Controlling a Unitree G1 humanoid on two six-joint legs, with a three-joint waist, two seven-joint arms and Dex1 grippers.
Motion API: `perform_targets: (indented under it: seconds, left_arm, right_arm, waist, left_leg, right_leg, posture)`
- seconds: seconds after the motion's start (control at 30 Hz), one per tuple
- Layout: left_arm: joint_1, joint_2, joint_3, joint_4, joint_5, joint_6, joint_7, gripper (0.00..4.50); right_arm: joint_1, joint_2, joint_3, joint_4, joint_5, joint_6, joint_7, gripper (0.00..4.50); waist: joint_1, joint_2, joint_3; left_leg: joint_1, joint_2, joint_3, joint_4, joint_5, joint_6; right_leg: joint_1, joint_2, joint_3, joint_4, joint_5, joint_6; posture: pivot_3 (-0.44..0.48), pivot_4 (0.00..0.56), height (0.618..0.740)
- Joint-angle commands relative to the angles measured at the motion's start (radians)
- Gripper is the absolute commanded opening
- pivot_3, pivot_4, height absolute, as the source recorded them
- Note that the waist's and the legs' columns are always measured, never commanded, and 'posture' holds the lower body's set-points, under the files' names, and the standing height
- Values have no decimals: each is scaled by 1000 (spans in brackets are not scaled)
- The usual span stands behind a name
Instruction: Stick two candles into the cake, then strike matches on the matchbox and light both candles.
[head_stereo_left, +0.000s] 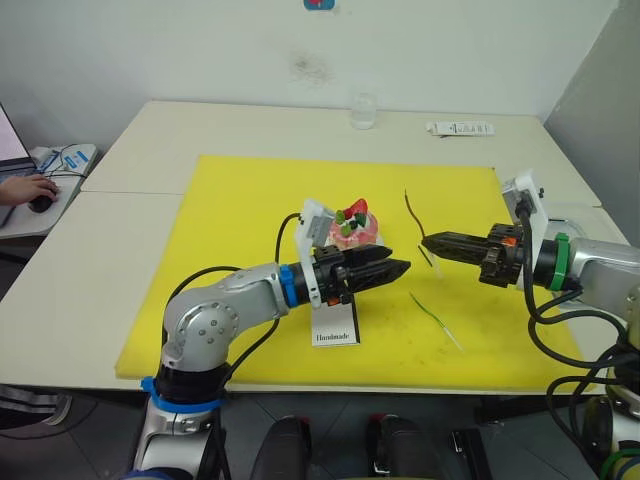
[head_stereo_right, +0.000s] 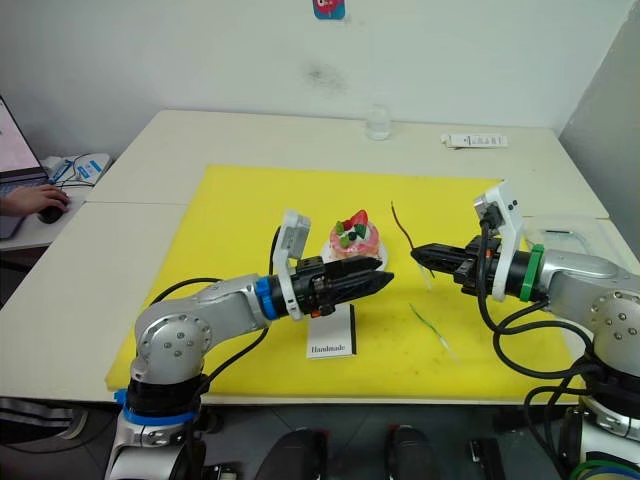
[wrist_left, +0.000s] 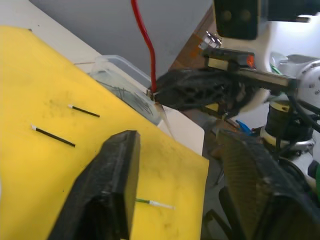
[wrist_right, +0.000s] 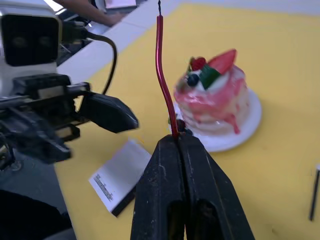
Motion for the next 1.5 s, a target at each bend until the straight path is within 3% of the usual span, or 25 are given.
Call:
perform_targets:
  seconds: [0.03, 0.23, 0.4, 0.9, 1.5]
  left_arm:
    - [-32, -16, -3, 8, -2, -3, 21, 2719]
    - [-47, -47, -31, 35, 35, -33, 28, 2719]
    - [-62, -77, -15, 35, 5, -16, 43, 1301]
    - [-71, -52, 69, 36, -135, 28, 59, 1301]
    - [-76, -89, 29, 32, -101, -5, 97, 1301]
  right_arm:
    - [-31, 15, -35, -53, 57, -29, -55, 0]
    - [-22, 24, -23, -81, 110, -69, -113, 0]
    - [-22, 21, -15, -84, 172, -83, -165, 0]
    - [1, -51, 30, -53, 216, -159, -184, 0]
    - [-4, -68, 71, -42, 267, -204, -222, 0]
  waist:
    - [0, 0, 0]
    - [0, 0, 0]
    - [0, 0, 0]
    - [0, 0, 0]
    - [0, 0, 0]
  left_leg:
    - [0, 0, 0, 0, 0, 0]
    - [0, 0, 0, 0, 0, 0]
    - [0, 0, 0, 0, 0, 0]
    - [-1, 1, 0, 0, 0, 0]
    - [-1, 0, 0, -1, 0, 0]
  right_leg:
    - [0, 0, 0, 0, 0, 0]
    - [0, 0, 0, 0, 0, 0]
    - [0, 0, 1, 0, 0, -1]
    - [0, 0, 1, -1, 0, -1]
    - [-1, 0, 1, -2, 0, -1]
  posture:
    - [0, 150, 740]
    - [0, 150, 740]
    - [0, 150, 740]
    - [0, 150, 740]
    - [0, 150, 740]
